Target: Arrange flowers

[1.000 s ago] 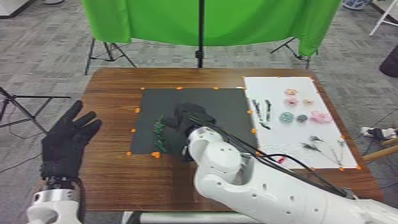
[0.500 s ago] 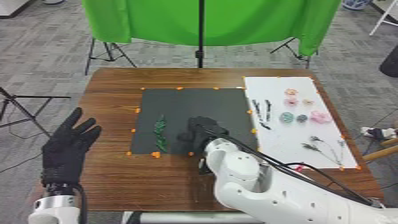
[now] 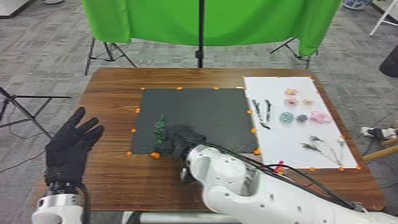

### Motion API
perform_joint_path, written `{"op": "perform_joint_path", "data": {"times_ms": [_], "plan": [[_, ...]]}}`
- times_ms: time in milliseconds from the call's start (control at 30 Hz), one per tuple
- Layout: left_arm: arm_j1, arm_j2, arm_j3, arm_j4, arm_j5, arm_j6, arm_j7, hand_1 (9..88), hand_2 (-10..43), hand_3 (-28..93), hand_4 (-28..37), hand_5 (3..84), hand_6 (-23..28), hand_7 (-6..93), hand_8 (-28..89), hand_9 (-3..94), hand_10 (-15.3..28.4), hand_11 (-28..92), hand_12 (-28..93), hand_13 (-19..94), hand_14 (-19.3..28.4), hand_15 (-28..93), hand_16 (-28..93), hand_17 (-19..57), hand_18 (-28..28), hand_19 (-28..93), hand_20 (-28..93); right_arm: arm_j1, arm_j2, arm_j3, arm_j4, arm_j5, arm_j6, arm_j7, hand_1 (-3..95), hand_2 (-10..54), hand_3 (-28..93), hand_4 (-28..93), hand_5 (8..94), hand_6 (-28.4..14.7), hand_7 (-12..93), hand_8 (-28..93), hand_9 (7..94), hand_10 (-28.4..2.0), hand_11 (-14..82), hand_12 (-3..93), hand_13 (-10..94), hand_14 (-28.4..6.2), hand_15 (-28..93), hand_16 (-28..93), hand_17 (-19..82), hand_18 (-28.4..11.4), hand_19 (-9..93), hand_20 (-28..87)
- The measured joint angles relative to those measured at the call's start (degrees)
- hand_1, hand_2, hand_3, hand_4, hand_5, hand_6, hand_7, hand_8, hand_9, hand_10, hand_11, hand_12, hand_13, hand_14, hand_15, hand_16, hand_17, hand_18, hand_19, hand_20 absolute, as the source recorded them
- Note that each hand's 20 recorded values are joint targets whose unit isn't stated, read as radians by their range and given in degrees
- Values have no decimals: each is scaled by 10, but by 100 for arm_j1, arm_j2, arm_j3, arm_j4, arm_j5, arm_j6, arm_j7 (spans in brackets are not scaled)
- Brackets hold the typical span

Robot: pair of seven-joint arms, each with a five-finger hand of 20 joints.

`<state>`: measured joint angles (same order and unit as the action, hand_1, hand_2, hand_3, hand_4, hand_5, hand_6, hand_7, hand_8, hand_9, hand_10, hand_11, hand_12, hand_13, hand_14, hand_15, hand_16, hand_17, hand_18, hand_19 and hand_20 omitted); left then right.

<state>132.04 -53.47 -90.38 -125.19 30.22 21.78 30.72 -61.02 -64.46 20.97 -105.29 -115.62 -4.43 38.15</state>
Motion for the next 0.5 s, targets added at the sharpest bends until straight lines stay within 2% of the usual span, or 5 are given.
{"op": "perform_joint_path", "data": {"times_ms": [133,300,400,500], "plan": [[-78,-36,9,26,43,-28,-69,227,59,838,-270,363,82,96,-84,356,206,274,111,242,280,609,-111,-81,273,574,57,131,-62,-265,46,34,201,15,214,132,750,-233,731,-46,141,-116,751,-185,467,206,687,-141,797,194,320,-258,931,349],[-124,-36,14,36,45,-35,-72,227,60,837,-270,363,82,97,-83,355,206,274,111,242,280,608,-111,-80,273,574,58,238,-95,-420,51,-46,246,162,203,130,746,-228,769,-50,149,-115,786,-179,456,204,720,-137,797,190,356,-268,932,380],[-120,-27,26,35,24,-26,-30,228,60,837,-270,363,82,96,-84,355,206,274,111,243,280,608,-111,-80,273,574,58,269,-67,-558,-19,-283,323,409,197,121,744,-222,832,-50,170,-113,837,-169,448,208,762,-125,794,198,402,-275,932,426],[-81,27,38,26,-44,-7,78,227,59,837,-271,364,82,97,-84,356,206,274,110,242,280,608,-111,-80,273,574,58,402,42,-943,-123,-712,659,839,197,119,743,-221,847,-49,177,-111,849,-169,445,211,772,-124,791,203,416,-276,932,436]]}}
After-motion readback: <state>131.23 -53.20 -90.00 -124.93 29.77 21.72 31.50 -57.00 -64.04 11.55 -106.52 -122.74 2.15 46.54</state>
